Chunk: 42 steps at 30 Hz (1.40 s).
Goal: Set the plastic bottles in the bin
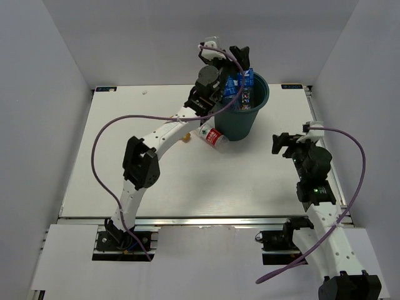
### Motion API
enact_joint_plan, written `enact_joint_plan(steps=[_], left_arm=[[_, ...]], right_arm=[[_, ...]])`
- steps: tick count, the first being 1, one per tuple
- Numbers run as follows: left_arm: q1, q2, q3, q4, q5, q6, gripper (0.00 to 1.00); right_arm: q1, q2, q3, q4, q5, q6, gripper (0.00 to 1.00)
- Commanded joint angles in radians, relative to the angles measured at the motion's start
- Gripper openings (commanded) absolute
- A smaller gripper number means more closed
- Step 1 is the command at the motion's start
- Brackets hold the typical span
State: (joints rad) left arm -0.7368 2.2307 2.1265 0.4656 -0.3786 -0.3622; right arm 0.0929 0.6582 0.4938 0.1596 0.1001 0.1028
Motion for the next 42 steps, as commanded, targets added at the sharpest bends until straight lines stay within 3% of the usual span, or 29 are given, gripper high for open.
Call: enact_joint_plan(steps=[1, 3, 6, 9, 11, 13, 14, 17, 21, 26, 31, 42], left_arm=[[0.002, -0.179, 0.023, -0.171, -0.035, 0.081, 0.98], [0.008, -0.236, -0.016, -0.223, -0.081, 0.103, 0.98], [0.033, -0.376, -0.146, -0.306, -0.124, 0.131, 0.98], [0.080, -0.541, -0.347, -0.383, -0.169, 0.111, 0.98], [0.156, -0.673, -0.539, -0.444, -0.174, 0.037, 0.98], [0.223, -0.764, -0.681, -0.494, -0.155, -0.087, 0.98], [0.279, -0.848, -0.823, -0.524, -0.161, -0.124, 0.98], [0.321, -0.962, -1.015, -0.562, -0.232, -0.223, 0.98], [0.341, -1.127, -1.256, -0.625, -0.216, -0.335, 0.98], [0.367, -1.206, -1.320, -0.688, -0.269, -0.366, 0.98], [0.373, -1.235, -1.320, -0.706, -0.295, -0.359, 0.98], [0.404, -1.240, -1.364, -0.682, -0.329, -0.350, 0.98]], right_arm=[[-0.002, -0.003, 0.052, 0.052, -0.317, -0.077, 0.89], [0.004, 0.017, 0.071, 0.046, -0.517, -0.097, 0.89], [0.068, 0.046, 0.089, 0.015, -0.591, -0.147, 0.89], [0.242, 0.081, 0.124, -0.049, -0.432, -0.245, 0.89], [0.417, 0.131, 0.144, -0.084, -0.293, -0.317, 0.89], [0.514, 0.219, 0.176, -0.091, -0.216, -0.334, 0.89], [0.581, 0.259, 0.193, -0.103, -0.157, -0.337, 0.89], [0.666, 0.427, 0.267, -0.108, 0.003, -0.341, 0.89], [0.708, 0.648, 0.400, -0.112, 0.125, -0.310, 0.89], [0.720, 0.921, 0.595, -0.066, 0.197, -0.330, 0.89], [0.722, 1.161, 0.798, -0.127, 0.363, -0.388, 0.89], [0.722, 1.455, 1.045, -0.158, 0.561, -0.460, 0.90]])
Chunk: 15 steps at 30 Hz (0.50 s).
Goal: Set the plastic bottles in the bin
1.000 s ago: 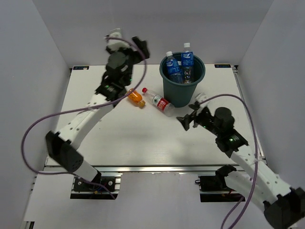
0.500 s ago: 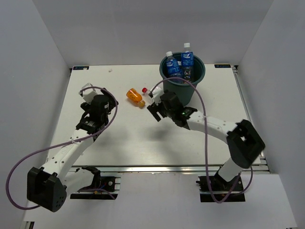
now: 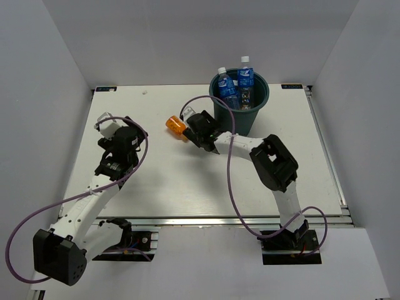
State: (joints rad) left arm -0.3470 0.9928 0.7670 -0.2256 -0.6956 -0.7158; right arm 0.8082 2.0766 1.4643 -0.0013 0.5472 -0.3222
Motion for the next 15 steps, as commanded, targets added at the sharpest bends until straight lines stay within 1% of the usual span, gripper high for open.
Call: enact_joint_plan(steps=[1, 3, 5, 8, 9, 13, 15], left_arm=[[0.020, 0.004, -0.005, 0.008, -0.009, 0.007, 0.98], [0.026, 0.018, -0.002, 0.006, 0.005, 0.006, 0.98], [0.040, 0.024, -0.002, 0.005, 0.022, 0.006, 0.98], [0.049, 0.024, -0.006, 0.009, 0.036, 0.004, 0.98], [0.051, 0.021, -0.008, 0.011, 0.036, 0.006, 0.98], [0.059, 0.015, -0.011, 0.005, 0.031, -0.001, 0.98], [0.060, 0.012, -0.011, 0.000, 0.024, -0.004, 0.98]], right_arm=[[0.006, 0.065, 0.097, 0.003, 0.128, -0.043, 0.89], [0.006, 0.085, 0.116, 0.003, 0.137, -0.051, 0.89], [0.005, 0.108, 0.129, -0.034, 0.154, -0.041, 0.89], [0.005, 0.120, 0.113, -0.046, 0.155, -0.032, 0.89], [0.005, 0.120, 0.099, -0.025, 0.154, -0.032, 0.89], [-0.004, 0.125, 0.079, -0.042, 0.114, -0.003, 0.89], [-0.010, 0.123, 0.077, -0.049, 0.100, 0.015, 0.88]])
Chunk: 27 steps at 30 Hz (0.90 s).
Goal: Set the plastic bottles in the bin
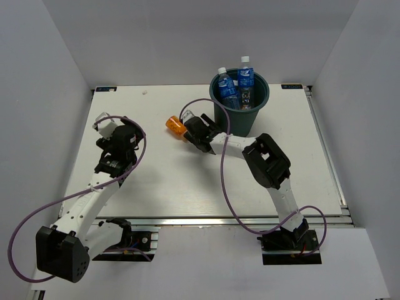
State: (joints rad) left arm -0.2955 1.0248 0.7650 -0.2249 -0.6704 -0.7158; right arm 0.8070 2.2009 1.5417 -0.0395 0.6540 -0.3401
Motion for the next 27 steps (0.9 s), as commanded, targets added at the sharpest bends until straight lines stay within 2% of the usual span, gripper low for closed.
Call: enact_joint_plan(steps=[1, 6, 10, 13, 14, 16, 19, 23, 27], left_arm=[[0.009, -0.023, -0.007, -0.007, -0.003, -0.005, 0.98], [0.012, -0.042, -0.007, -0.017, -0.011, -0.007, 0.98], [0.013, -0.061, -0.013, -0.022, -0.023, -0.011, 0.98], [0.013, -0.074, -0.015, -0.024, -0.024, -0.013, 0.98], [0.013, -0.075, -0.015, -0.024, -0.026, -0.014, 0.98], [0.013, -0.080, -0.016, -0.025, -0.028, -0.014, 0.98], [0.015, -0.083, -0.018, -0.025, -0.031, -0.014, 0.98], [0.015, -0.075, -0.015, -0.024, -0.023, -0.013, 0.98], [0.016, -0.066, -0.015, -0.022, -0.015, -0.011, 0.98]], right_arm=[[-0.011, 0.000, 0.000, -0.022, -0.017, 0.036, 0.87], [-0.022, 0.014, 0.005, -0.060, -0.013, 0.055, 0.84], [-0.031, 0.003, -0.012, -0.080, -0.020, 0.079, 0.73], [-0.031, -0.016, -0.028, -0.080, -0.027, 0.081, 0.57], [-0.031, -0.023, -0.031, -0.082, -0.031, 0.082, 0.47], [-0.029, -0.052, -0.044, -0.096, -0.063, 0.087, 0.36], [-0.011, -0.131, -0.101, -0.086, -0.148, 0.082, 0.33], [0.027, -0.313, -0.190, -0.050, -0.243, 0.085, 0.33], [0.035, -0.496, -0.271, -0.014, -0.440, 0.118, 0.32]])
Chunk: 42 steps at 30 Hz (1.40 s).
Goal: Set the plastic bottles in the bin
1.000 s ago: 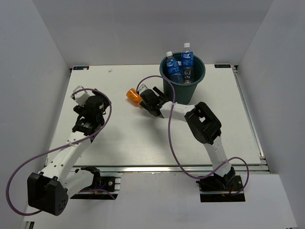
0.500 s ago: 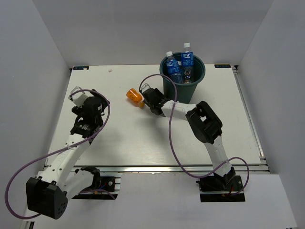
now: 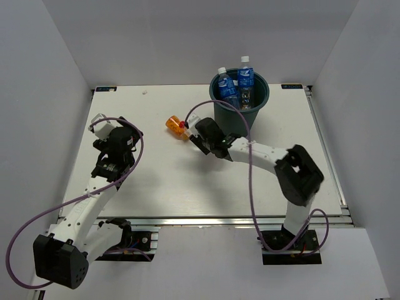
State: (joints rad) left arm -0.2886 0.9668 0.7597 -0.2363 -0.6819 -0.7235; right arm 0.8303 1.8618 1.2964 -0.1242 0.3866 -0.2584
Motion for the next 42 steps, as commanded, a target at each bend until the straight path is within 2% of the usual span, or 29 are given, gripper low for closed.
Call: enact_joint_plan(steps=[1, 4, 10, 13, 17, 19, 23, 25, 26, 32, 34, 37, 38, 40, 42], left_arm=[[0.009, -0.005, -0.013, -0.006, 0.001, -0.002, 0.98], [0.009, 0.000, -0.013, -0.003, 0.008, 0.001, 0.98], [0.012, 0.004, -0.014, 0.000, 0.018, 0.004, 0.98], [0.012, 0.001, -0.014, -0.001, 0.018, 0.004, 0.98], [0.012, 0.000, -0.016, 0.000, 0.018, 0.009, 0.98], [0.012, 0.001, -0.017, 0.002, 0.016, 0.007, 0.98], [0.014, 0.013, -0.016, 0.012, 0.036, 0.010, 0.98], [0.014, 0.027, -0.011, 0.014, 0.039, 0.012, 0.98], [0.014, 0.032, -0.011, 0.017, 0.041, 0.012, 0.98], [0.014, 0.052, -0.005, 0.018, 0.047, 0.016, 0.98], [0.014, 0.052, -0.003, 0.018, 0.045, 0.016, 0.98], [0.016, 0.050, -0.003, 0.020, 0.048, 0.021, 0.98], [0.016, 0.049, -0.003, 0.020, 0.050, 0.021, 0.98], [0.016, 0.047, -0.002, 0.020, 0.051, 0.021, 0.98], [0.016, 0.047, 0.000, 0.020, 0.051, 0.022, 0.98]], right_arm=[[0.012, -0.191, -0.043, 0.087, -0.205, 0.045, 0.31], [0.010, -0.341, -0.083, 0.113, -0.302, 0.051, 0.30], [-0.032, -0.452, -0.022, 0.221, -0.296, 0.013, 0.33], [-0.114, -0.432, 0.073, 0.268, -0.296, 0.015, 0.33], [-0.277, -0.356, 0.205, 0.264, -0.370, 0.042, 0.33], [-0.325, -0.320, 0.231, 0.268, -0.443, 0.039, 0.32], [-0.436, -0.291, 0.179, 0.346, -0.593, -0.001, 0.35], [-0.497, -0.259, 0.167, 0.377, -0.687, 0.004, 0.38], [-0.519, -0.248, 0.146, 0.394, -0.818, 0.008, 0.39], [-0.632, -0.130, 0.064, 0.569, -1.115, 0.109, 0.50], [-0.651, -0.096, 0.043, 0.648, -1.153, 0.151, 0.52], [-0.654, -0.069, 0.015, 0.679, -1.166, 0.159, 0.58], [-0.654, -0.066, 0.012, 0.686, -1.175, 0.157, 0.61], [-0.655, -0.061, 0.004, 0.687, -1.175, 0.157, 0.79], [-0.654, -0.072, -0.005, 0.689, -1.169, 0.159, 0.89]])
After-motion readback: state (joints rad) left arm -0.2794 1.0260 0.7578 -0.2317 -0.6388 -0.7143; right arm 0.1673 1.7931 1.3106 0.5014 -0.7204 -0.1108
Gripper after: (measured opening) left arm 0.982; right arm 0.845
